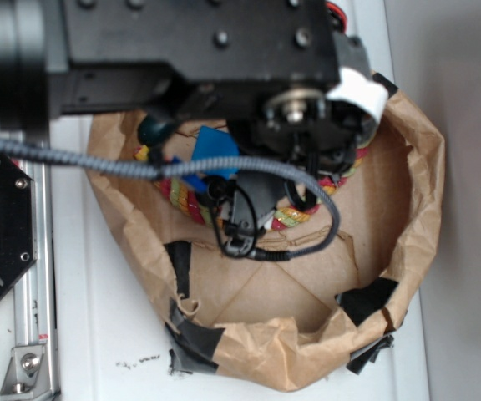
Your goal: Grab the blue block.
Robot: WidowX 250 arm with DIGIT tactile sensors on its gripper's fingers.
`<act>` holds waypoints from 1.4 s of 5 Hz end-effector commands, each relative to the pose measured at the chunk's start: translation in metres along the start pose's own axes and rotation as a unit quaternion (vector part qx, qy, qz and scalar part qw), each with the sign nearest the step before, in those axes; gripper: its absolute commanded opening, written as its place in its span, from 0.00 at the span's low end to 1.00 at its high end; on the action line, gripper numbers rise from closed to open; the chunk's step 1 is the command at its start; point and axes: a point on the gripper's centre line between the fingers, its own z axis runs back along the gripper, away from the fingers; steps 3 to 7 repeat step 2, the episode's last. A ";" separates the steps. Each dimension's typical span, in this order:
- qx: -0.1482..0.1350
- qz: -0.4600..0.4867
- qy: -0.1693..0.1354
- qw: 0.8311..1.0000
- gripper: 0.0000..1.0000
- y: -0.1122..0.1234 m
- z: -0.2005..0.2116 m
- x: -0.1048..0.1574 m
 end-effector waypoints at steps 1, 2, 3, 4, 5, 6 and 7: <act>0.021 -0.013 -0.039 0.999 0.00 -0.021 0.023 0.013; 0.011 -0.006 -0.035 0.999 0.00 -0.027 0.023 0.015; 0.011 -0.006 -0.035 0.999 0.00 -0.027 0.023 0.015; 0.011 -0.006 -0.035 0.999 0.00 -0.027 0.023 0.015; 0.011 -0.006 -0.035 0.999 0.00 -0.027 0.023 0.015; 0.011 -0.006 -0.035 0.999 0.00 -0.027 0.023 0.015; 0.011 -0.006 -0.035 0.999 0.00 -0.027 0.023 0.015</act>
